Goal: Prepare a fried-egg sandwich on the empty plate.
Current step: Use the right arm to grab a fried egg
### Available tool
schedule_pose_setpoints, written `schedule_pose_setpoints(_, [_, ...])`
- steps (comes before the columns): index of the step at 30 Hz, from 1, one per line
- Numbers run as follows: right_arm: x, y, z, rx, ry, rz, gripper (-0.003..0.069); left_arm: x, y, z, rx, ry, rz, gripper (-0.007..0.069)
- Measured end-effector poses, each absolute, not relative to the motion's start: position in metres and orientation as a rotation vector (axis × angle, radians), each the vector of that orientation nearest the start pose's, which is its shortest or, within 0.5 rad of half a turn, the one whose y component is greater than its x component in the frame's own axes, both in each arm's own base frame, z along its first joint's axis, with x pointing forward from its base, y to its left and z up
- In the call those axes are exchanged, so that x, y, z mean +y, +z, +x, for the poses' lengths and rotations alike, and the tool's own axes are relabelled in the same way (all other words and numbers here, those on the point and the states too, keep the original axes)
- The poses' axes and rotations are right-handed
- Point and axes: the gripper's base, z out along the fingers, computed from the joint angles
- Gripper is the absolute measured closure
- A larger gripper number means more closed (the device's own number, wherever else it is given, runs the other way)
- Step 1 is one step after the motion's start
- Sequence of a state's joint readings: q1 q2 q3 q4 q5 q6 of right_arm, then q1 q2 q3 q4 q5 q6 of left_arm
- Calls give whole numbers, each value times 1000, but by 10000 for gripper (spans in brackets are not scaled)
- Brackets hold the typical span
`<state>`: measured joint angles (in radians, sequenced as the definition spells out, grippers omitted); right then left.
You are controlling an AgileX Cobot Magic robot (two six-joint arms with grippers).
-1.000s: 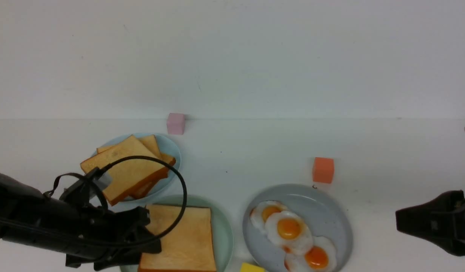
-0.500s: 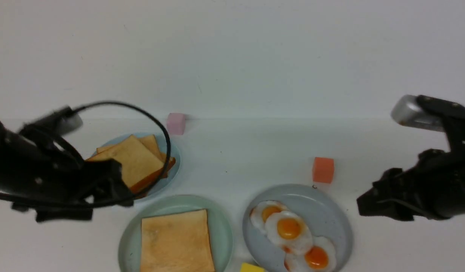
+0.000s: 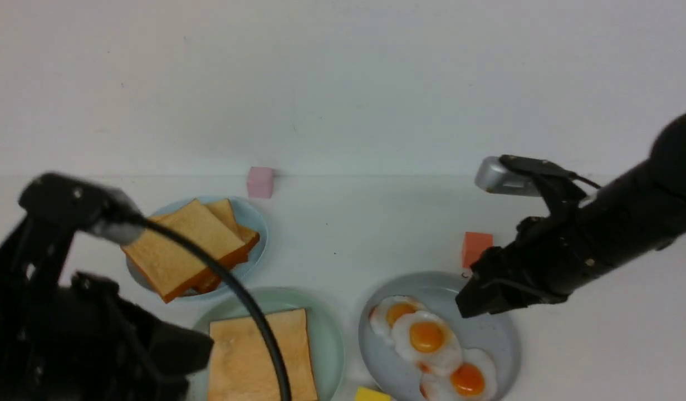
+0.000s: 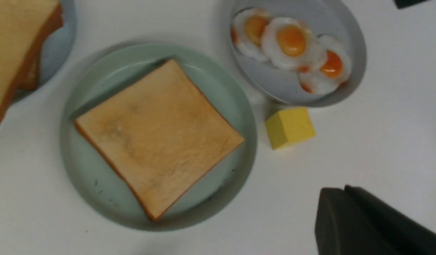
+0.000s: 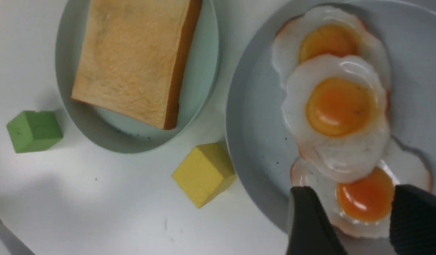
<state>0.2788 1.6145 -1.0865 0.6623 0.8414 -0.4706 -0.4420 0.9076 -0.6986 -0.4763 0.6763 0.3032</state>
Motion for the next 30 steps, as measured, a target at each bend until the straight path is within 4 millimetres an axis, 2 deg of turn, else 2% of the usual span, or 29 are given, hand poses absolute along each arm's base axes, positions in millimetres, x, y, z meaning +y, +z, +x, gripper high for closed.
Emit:
schedule_pose_setpoints(4, [133, 223, 314, 2707, 732, -577, 326, -111, 295, 135, 2246, -642, 694, 638])
schedule_pose_setpoints(7, [130, 210, 329, 2745, 760, -569, 334, -119, 295, 128, 2219, -672, 781, 638])
schedule_pose_setpoints(13, [117, 193, 355, 2768, 816, -551, 334, -122, 296, 126, 2201, -684, 800, 638])
schedule_pose_setpoints(21, [118, 165, 365, 2797, 959, -521, 334, -122, 296, 126, 2201, -684, 800, 638])
schedule_pose_setpoints(30, [121, 153, 371, 2781, 992, -457, 371, -122, 296, 126, 2200, -684, 799, 638])
